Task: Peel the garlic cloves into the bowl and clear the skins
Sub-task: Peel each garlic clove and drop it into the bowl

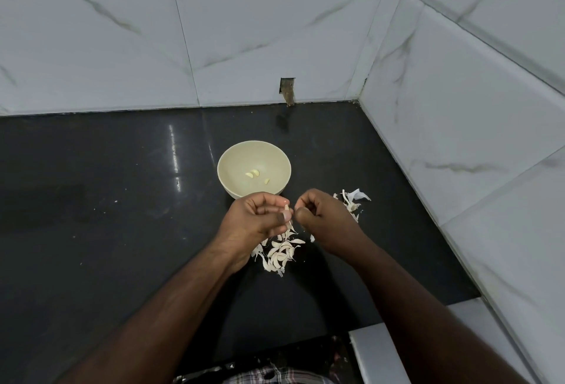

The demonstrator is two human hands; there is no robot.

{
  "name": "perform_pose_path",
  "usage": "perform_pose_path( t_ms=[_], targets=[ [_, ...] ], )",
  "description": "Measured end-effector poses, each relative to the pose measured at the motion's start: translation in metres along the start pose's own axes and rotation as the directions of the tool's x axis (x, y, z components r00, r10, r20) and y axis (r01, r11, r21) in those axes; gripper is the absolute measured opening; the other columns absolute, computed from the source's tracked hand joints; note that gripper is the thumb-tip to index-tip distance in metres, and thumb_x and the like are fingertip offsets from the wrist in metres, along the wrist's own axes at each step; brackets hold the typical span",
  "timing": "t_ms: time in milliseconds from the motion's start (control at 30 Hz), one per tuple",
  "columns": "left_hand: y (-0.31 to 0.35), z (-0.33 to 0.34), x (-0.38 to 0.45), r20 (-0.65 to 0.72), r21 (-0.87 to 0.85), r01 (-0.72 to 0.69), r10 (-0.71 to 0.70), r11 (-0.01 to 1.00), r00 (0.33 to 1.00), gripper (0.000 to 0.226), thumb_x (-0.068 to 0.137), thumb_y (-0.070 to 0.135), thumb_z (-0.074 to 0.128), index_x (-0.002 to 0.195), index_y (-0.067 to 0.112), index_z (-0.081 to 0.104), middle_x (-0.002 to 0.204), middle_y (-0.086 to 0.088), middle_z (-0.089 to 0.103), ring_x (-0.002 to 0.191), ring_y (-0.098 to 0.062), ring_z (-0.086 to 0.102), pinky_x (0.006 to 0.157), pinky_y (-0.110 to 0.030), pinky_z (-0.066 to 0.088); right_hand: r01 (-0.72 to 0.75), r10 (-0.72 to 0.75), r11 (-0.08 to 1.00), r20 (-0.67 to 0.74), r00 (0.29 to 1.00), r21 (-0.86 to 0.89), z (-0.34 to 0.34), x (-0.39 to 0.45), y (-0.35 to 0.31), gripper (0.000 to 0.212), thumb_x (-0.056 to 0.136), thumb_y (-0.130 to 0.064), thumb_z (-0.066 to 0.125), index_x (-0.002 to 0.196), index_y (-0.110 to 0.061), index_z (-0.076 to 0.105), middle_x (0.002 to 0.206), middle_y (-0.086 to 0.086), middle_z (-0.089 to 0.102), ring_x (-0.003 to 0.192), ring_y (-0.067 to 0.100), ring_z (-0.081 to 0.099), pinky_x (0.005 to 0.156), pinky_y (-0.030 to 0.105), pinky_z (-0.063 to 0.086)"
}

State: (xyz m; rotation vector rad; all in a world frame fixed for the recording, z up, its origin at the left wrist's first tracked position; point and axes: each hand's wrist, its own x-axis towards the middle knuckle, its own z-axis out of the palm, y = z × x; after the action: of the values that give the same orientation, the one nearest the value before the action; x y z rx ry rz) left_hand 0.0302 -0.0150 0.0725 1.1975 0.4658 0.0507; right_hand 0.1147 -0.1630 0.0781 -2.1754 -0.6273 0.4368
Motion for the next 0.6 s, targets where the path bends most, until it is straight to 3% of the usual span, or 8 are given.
perform_pose_path(
  t_ms=[167, 233, 333, 400, 500, 600],
  targets=[
    [-0.002, -0.003, 0.002, -0.031, 0.028, -0.025, 0.026, 0.999, 0.999, 0.015, 0.087, -0.005, 0.070, 0.098, 0.005, 0.072, 0.086, -0.014, 0.071, 0.071, -0.016, 0.069, 0.067, -0.021, 0.059, -0.094, 0.072, 0.983, -0.138, 0.988, -0.161, -0.019, 0.006, 0.022, 0.011, 0.090, -0.023, 0.066, 0.080, -0.027, 0.068, 0.075, -0.012, 0.069, 0.069, -0.001, 0.061, 0.067, 0.022, 0.045],
    [-0.004, -0.003, 0.003, -0.046, 0.086, -0.045, 0.049, 0.995, 0.998, 0.016, 0.087, -0.004, 0.071, 0.098, 0.007, 0.074, 0.082, -0.012, 0.070, 0.074, -0.018, 0.065, 0.071, -0.025, 0.056, -0.090, 0.066, 0.981, -0.141, 0.988, -0.171, -0.024, 0.007, 0.026, 0.011, 0.091, -0.020, 0.067, 0.089, -0.024, 0.076, 0.088, -0.010, 0.075, 0.081, 0.001, 0.067, 0.076, 0.019, 0.049],
    [-0.006, -0.003, 0.004, -0.061, 0.158, -0.068, 0.079, 0.985, 0.995, 0.019, 0.087, -0.002, 0.072, 0.098, 0.012, 0.077, 0.080, -0.011, 0.071, 0.078, -0.025, 0.062, 0.081, -0.035, 0.056, -0.055, 0.029, 0.983, -0.149, 0.988, -0.174, -0.026, 0.006, 0.023, 0.019, 0.094, -0.015, 0.064, 0.107, -0.020, 0.078, 0.110, -0.009, 0.075, 0.101, 0.001, 0.066, 0.082, 0.003, 0.042],
    [-0.005, -0.001, 0.004, -0.064, 0.190, -0.080, 0.094, 0.978, 0.994, 0.020, 0.086, -0.002, 0.073, 0.098, 0.015, 0.077, 0.081, -0.012, 0.072, 0.079, -0.025, 0.063, 0.083, -0.037, 0.057, -0.033, 0.016, 0.992, -0.134, 0.991, -0.124, -0.023, 0.005, 0.015, 0.019, 0.092, -0.024, 0.069, 0.110, -0.023, 0.076, 0.102, -0.012, 0.075, 0.091, -0.002, 0.066, 0.079, 0.007, 0.044],
    [-0.002, 0.002, 0.004, -0.070, 0.197, -0.082, 0.098, 0.977, 0.993, 0.020, 0.083, -0.004, 0.076, 0.099, 0.008, 0.073, 0.079, -0.008, 0.074, 0.073, -0.016, 0.068, 0.068, -0.023, 0.059, -0.002, 0.003, 1.000, -0.031, 1.000, 0.031, -0.015, 0.002, 0.003, 0.005, 0.088, -0.032, 0.074, 0.090, -0.029, 0.077, 0.076, -0.012, 0.073, 0.068, -0.002, 0.064, 0.070, 0.025, 0.052],
    [0.001, 0.004, 0.002, -0.075, 0.214, -0.087, 0.105, 0.973, 0.992, 0.019, 0.081, -0.001, 0.080, 0.096, 0.001, 0.070, 0.073, -0.005, 0.073, 0.062, -0.007, 0.068, 0.059, -0.017, 0.054, 0.030, -0.030, 0.998, -0.008, 1.000, 0.049, -0.007, 0.003, 0.001, 0.008, 0.086, -0.032, 0.076, 0.080, -0.026, 0.076, 0.069, -0.006, 0.072, 0.058, 0.007, 0.059, 0.062, 0.032, 0.049]
  ],
)
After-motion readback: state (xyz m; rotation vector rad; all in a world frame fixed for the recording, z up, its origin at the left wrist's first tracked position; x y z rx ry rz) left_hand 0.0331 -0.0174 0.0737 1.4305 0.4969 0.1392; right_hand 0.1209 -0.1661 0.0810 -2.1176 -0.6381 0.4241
